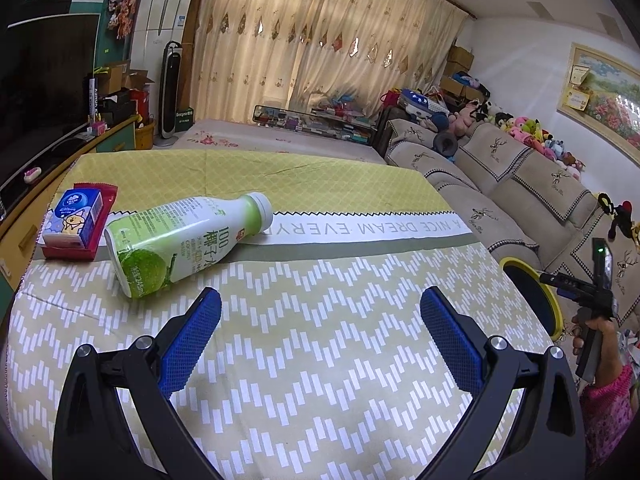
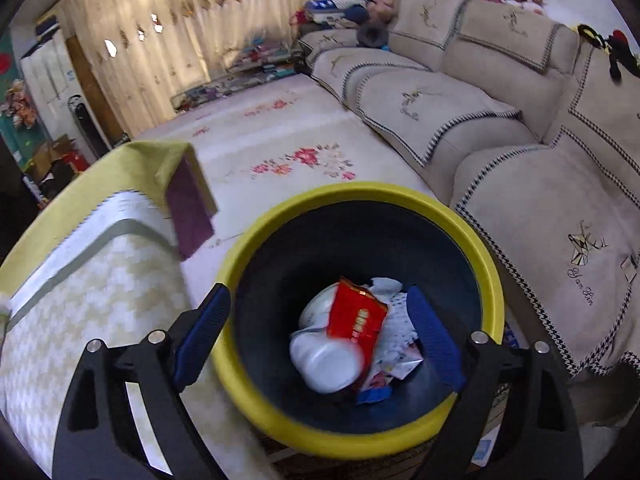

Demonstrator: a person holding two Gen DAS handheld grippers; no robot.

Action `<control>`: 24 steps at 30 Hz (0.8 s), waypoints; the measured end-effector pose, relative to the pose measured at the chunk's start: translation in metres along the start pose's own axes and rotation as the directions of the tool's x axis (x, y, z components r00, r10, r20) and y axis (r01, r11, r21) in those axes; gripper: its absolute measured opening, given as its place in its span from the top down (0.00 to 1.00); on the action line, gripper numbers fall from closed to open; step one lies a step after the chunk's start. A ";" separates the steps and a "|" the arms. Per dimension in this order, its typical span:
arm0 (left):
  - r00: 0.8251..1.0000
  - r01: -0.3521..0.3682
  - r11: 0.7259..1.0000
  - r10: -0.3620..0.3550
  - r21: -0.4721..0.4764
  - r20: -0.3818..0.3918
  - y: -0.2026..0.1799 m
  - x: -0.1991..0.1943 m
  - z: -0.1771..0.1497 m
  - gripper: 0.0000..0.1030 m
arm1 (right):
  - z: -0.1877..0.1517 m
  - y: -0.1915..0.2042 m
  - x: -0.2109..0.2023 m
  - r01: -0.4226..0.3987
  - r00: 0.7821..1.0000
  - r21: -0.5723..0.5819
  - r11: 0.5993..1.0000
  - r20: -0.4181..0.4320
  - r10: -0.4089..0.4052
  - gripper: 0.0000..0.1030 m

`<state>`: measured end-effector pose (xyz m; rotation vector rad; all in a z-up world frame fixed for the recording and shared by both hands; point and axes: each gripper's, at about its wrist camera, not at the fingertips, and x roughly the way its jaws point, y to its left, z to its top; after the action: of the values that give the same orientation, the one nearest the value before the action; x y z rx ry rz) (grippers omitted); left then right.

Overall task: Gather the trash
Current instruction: 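Carry the supplement bottle over the bin and release it, then grasp the green-white milk bottle with the left gripper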

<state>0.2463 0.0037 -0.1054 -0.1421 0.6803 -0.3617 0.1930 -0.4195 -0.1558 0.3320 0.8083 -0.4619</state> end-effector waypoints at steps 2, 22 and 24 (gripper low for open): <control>1.000 0.006 1.000 -0.006 0.001 -0.006 -0.001 0.002 0.000 0.05 | -0.009 0.018 -0.018 -0.041 0.998 -0.023 0.999 0.041 0.042 0.16; 0.980 -0.032 0.925 0.104 0.380 -0.172 0.046 0.049 0.069 0.05 | -0.052 0.112 -0.046 -0.140 0.983 -0.235 0.962 0.082 0.163 0.13; 0.973 -0.033 0.913 0.123 0.407 -0.197 0.051 0.062 0.069 0.05 | -0.052 0.113 -0.044 -0.138 0.984 -0.234 0.962 0.074 0.159 0.13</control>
<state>0.3485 0.0290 -0.1012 0.3219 0.8122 -0.4363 0.1928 -0.2883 -0.1436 0.1545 0.7318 -0.2384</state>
